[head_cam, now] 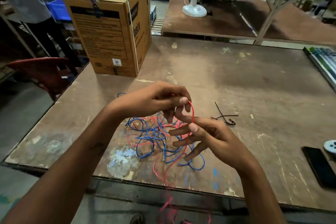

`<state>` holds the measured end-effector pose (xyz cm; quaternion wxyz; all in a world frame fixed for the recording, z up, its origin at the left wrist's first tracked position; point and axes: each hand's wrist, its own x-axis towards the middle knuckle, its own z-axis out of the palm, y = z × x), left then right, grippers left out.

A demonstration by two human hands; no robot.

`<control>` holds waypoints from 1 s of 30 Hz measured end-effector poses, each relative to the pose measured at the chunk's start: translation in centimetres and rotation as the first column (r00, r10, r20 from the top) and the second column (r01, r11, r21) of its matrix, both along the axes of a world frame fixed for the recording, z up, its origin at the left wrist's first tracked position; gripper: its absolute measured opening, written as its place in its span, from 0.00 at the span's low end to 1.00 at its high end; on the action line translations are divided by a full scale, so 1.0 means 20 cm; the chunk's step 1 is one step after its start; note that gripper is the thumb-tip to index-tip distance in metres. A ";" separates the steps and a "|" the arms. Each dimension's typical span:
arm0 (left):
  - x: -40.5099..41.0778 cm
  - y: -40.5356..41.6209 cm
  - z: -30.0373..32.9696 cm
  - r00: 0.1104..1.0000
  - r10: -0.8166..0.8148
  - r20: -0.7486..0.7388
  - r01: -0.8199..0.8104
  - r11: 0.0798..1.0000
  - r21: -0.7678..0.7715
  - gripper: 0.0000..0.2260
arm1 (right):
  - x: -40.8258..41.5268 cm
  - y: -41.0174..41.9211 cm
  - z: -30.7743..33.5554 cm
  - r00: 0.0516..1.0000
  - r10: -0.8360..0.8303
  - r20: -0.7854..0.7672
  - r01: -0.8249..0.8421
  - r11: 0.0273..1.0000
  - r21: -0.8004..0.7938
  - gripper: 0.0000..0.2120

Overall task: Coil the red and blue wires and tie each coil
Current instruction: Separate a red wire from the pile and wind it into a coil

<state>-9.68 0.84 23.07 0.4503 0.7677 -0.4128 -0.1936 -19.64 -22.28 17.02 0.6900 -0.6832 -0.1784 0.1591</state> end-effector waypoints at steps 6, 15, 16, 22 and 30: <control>0.01 -0.01 -0.08 0.990 0.109 0.087 -0.097 0.987 -0.128 0.13 | 0.03 0.08 0.00 0.976 -0.171 0.137 0.171 0.985 0.012 0.14; -0.03 0.02 -0.07 0.998 -0.044 0.040 0.048 0.991 -0.122 0.10 | -0.02 0.14 -0.01 0.981 -0.194 0.026 0.160 0.871 0.464 0.14; -0.03 0.02 -0.08 0.998 -0.064 0.005 0.064 0.991 -0.115 0.09 | -0.02 0.15 0.00 0.972 -0.235 0.022 0.200 0.869 0.452 0.14; -0.07 0.04 -0.28 0.989 0.150 0.013 -0.145 0.972 -0.187 0.14 | 0.00 0.18 -0.06 0.927 -0.370 0.061 0.352 0.915 0.199 0.12; -0.08 0.31 -0.85 0.941 0.273 0.199 -0.335 0.826 0.452 0.20 | 0.06 0.18 -0.18 0.912 -0.408 0.046 0.398 0.906 0.146 0.11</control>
